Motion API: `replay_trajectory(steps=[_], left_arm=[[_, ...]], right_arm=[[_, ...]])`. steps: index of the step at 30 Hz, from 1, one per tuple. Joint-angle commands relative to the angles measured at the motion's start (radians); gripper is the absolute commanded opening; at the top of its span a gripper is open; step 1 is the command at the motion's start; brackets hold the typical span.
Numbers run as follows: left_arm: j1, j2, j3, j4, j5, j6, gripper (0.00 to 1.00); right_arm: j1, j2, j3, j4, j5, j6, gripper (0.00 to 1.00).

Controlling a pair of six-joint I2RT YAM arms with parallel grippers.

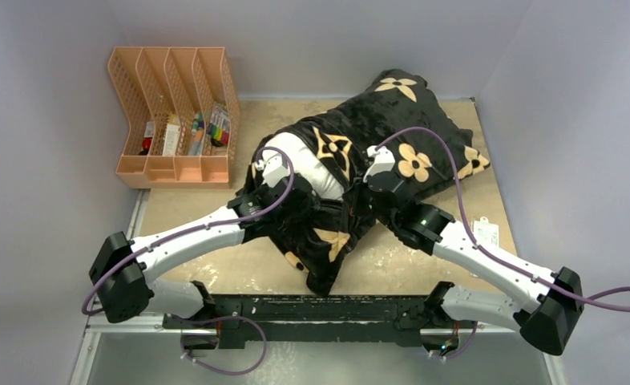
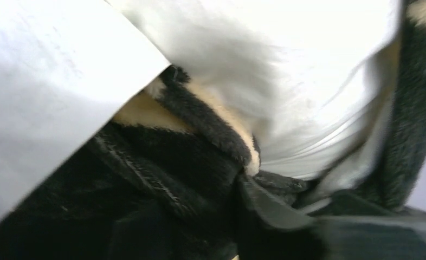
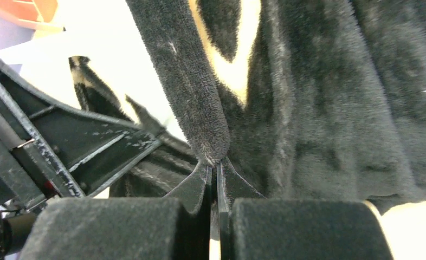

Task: Remove the pillowcase from the pillow
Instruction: Remove the pillow from the pillowcase.

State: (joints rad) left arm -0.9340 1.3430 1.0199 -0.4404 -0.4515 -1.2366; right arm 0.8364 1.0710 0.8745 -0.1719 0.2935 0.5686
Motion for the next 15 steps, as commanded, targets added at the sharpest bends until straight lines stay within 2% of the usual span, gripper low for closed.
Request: replay_trajectory(steps=[1, 6, 9, 11, 13, 15], left_arm=[[0.015, -0.065, -0.089, 0.043, 0.012, 0.028, 0.28], [0.015, -0.165, -0.145, -0.113, 0.022, 0.054, 0.02], [0.015, -0.262, -0.218, -0.160, 0.029, 0.020, 0.00], [0.015, -0.329, -0.278, -0.191, 0.034, 0.011, 0.00], [0.015, -0.379, -0.301, -0.313, -0.012, -0.048, 0.00], [0.014, -0.440, -0.339, -0.338, -0.008, -0.072, 0.00]], right_arm=[[-0.013, -0.023, 0.044, -0.010, 0.119, -0.066, 0.00], [-0.088, 0.049, 0.141, -0.043, 0.124, -0.111, 0.00], [-0.116, 0.091, 0.181, -0.054, 0.157, -0.102, 0.00], [-0.143, 0.143, 0.222, -0.149, 0.247, -0.087, 0.00], [-0.200, 0.207, 0.252, -0.234, 0.306, -0.074, 0.00], [-0.243, 0.211, 0.239, -0.237, 0.294, -0.080, 0.00]])
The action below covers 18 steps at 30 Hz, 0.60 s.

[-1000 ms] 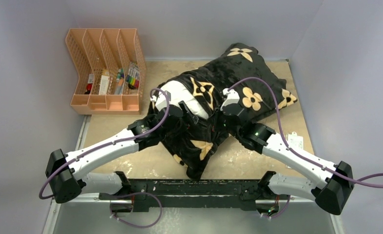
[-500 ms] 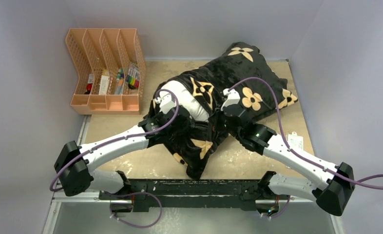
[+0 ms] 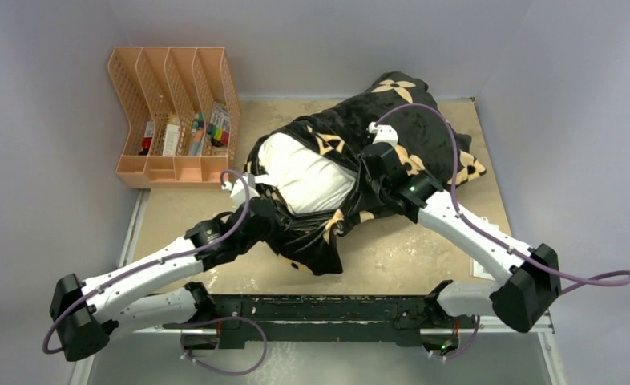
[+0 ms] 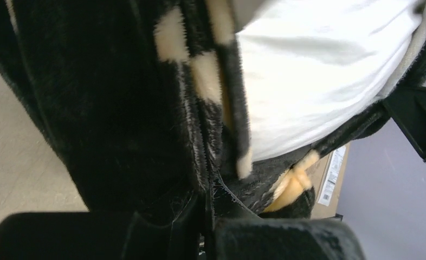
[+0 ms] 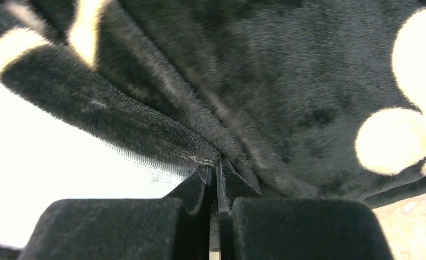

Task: Remove the pillowcase from the pillow
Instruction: Remove the pillow from the pillowcase.

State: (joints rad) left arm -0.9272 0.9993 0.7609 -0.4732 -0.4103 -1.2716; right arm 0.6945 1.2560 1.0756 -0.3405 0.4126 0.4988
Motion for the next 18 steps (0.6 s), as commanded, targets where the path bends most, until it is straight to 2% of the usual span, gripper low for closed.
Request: replay_trajectory(steps=[1, 5, 8, 12, 16, 18], left_arm=[[0.007, -0.125, -0.097, -0.300, -0.046, -0.043, 0.00], [0.007, -0.148, -0.115, -0.256, -0.060, -0.021, 0.00], [0.006, -0.068, -0.068, -0.225, -0.063, 0.031, 0.00], [0.002, -0.052, -0.050, -0.092, -0.023, 0.078, 0.00], [0.003, -0.040, -0.017, -0.022, 0.015, 0.108, 0.00], [0.002, -0.019, 0.018, 0.017, 0.056, 0.162, 0.00]], right_arm=[[-0.104, 0.012, 0.015, -0.035, 0.154, -0.030, 0.00], [-0.102, -0.032, -0.071, 0.110, -0.112, -0.108, 0.00], [-0.083, -0.034, -0.125, 0.103, -0.235, -0.050, 0.00], [-0.055, -0.062, -0.206, 0.123, -0.260, -0.006, 0.00], [-0.054, -0.083, -0.204, 0.112, -0.266, 0.024, 0.00], [-0.055, -0.131, -0.214, 0.074, -0.209, 0.144, 0.00]])
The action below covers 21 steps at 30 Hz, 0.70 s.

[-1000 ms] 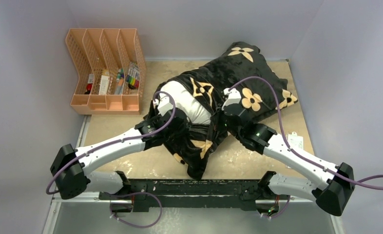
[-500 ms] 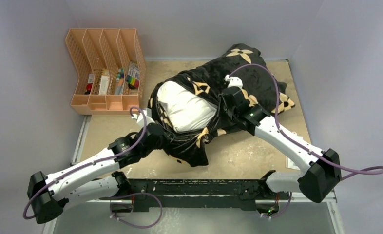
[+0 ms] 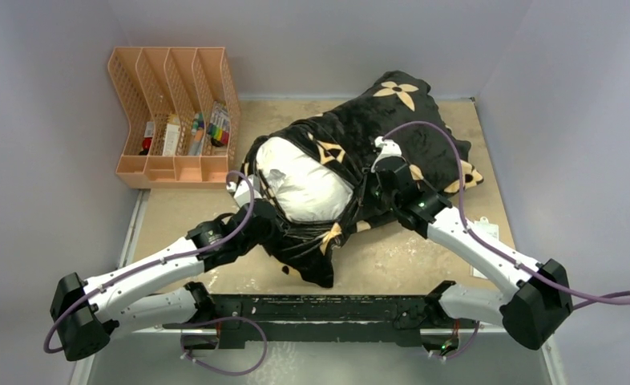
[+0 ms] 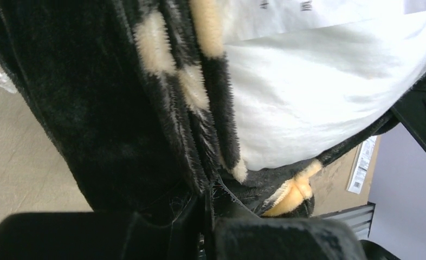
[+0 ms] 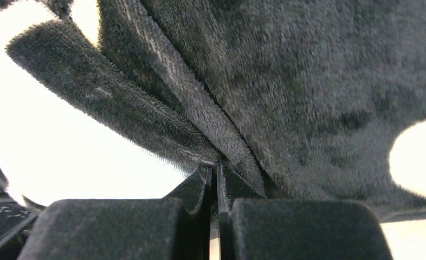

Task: Remove the pillowcase from the pillow
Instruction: Remove the pillow from the pillowcase.

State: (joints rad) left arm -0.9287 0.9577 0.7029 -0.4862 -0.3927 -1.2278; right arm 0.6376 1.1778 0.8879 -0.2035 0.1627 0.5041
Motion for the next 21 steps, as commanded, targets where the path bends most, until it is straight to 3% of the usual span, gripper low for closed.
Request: replay_trajectory(steps=[1, 3, 6, 8, 11, 14, 19, 20, 21], left_arm=[[0.004, 0.032, 0.093, 0.044, 0.058, 0.138, 0.05], [0.004, 0.042, 0.135, 0.062, 0.074, 0.153, 0.33], [0.004, 0.029, 0.179, 0.087, 0.075, 0.144, 0.65], [0.004, 0.030, 0.196, 0.089, 0.069, 0.132, 0.72], [0.004, 0.060, 0.154, 0.143, 0.099, 0.098, 0.77], [0.004, 0.131, 0.157, 0.101, 0.117, 0.075, 0.62], [0.004, 0.118, 0.095, 0.009, 0.116, 0.046, 0.18], [0.004, 0.092, 0.077, -0.022, 0.100, 0.035, 0.02], [0.004, 0.064, 0.058, -0.051, 0.084, 0.026, 0.00]], right_arm=[[0.002, -0.090, -0.059, -0.029, 0.039, 0.167, 0.00], [0.003, -0.143, -0.116, 0.083, 0.034, 0.178, 0.00], [0.001, -0.122, -0.082, 0.090, 0.004, 0.161, 0.00], [0.002, -0.095, -0.034, 0.026, -0.006, 0.172, 0.00], [0.002, -0.127, -0.086, 0.139, -0.040, 0.211, 0.00], [0.002, -0.131, -0.086, 0.129, -0.040, 0.212, 0.00], [-0.005, -0.107, -0.007, 0.039, 0.094, 0.105, 0.00], [-0.016, -0.096, 0.019, 0.011, 0.131, 0.080, 0.00], [-0.028, -0.080, 0.045, -0.009, 0.159, 0.049, 0.00]])
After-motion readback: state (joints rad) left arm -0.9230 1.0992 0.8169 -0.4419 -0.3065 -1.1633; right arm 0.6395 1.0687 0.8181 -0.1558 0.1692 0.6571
